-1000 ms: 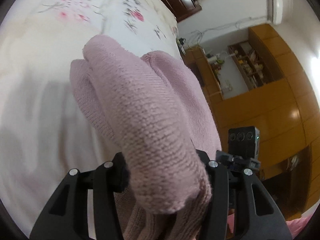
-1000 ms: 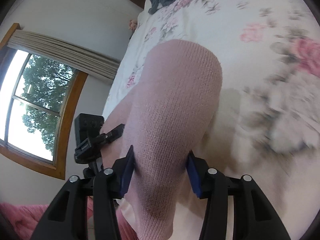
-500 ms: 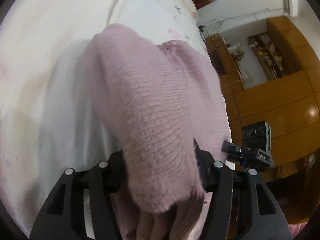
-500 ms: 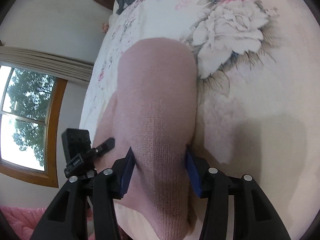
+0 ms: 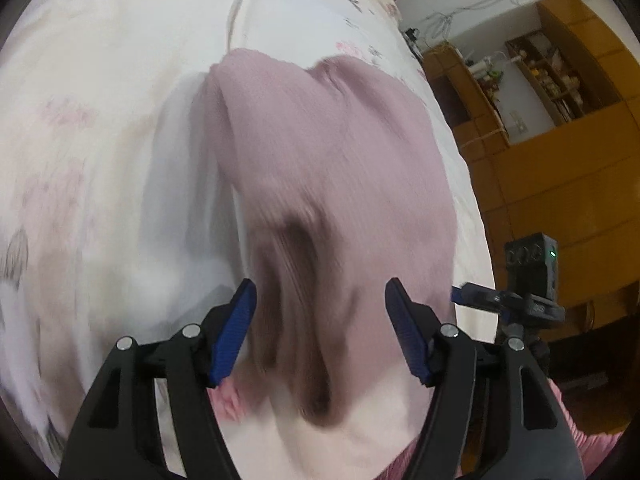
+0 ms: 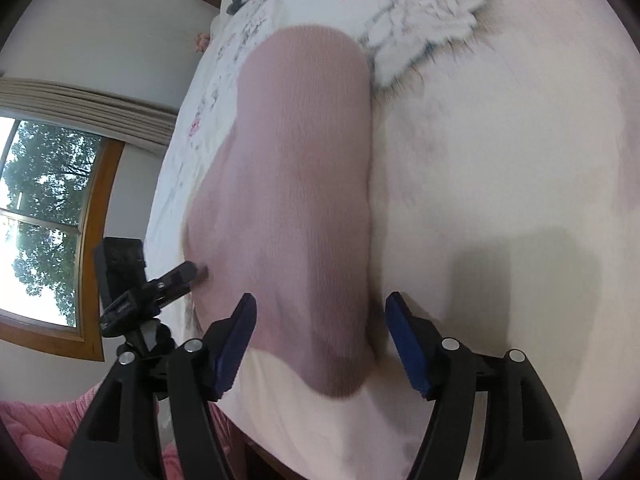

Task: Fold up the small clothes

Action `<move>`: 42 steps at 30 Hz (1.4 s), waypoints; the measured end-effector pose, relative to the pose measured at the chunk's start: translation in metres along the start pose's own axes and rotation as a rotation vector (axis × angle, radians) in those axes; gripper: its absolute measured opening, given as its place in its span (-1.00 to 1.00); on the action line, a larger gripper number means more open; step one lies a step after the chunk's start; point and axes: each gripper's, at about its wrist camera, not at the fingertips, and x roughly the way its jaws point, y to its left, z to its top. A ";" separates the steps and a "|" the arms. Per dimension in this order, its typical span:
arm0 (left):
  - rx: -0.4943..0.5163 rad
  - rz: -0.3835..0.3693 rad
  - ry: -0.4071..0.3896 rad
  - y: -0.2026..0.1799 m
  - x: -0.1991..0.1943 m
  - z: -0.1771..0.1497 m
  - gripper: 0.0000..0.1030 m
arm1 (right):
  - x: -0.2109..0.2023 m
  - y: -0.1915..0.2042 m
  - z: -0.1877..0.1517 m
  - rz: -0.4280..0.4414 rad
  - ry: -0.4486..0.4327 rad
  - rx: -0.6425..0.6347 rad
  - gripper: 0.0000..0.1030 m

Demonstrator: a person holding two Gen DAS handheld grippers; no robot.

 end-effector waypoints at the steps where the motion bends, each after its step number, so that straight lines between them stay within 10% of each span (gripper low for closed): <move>1: 0.010 0.001 0.002 -0.004 0.000 -0.003 0.28 | 0.002 -0.002 -0.003 -0.002 0.005 0.005 0.32; 6: 0.056 0.074 0.027 -0.014 0.012 -0.015 0.31 | 0.015 -0.004 -0.009 -0.017 0.014 0.016 0.28; 13: 0.013 0.155 0.061 -0.001 0.021 -0.015 0.24 | 0.013 0.004 -0.017 0.016 0.042 0.026 -0.47; 24: 0.047 0.203 0.067 0.010 0.020 -0.025 0.26 | 0.020 0.005 -0.025 -0.053 0.056 0.046 -0.49; 34: 0.047 0.249 0.039 -0.015 0.005 -0.031 0.25 | 0.011 0.023 -0.039 -0.172 0.022 0.027 -0.09; 38: 0.050 0.288 0.001 -0.027 -0.017 -0.037 0.34 | -0.006 0.043 -0.051 -0.292 -0.026 -0.021 0.50; 42: 0.063 0.326 -0.028 -0.042 -0.034 -0.044 0.37 | -0.019 0.057 -0.061 -0.384 -0.059 -0.032 0.68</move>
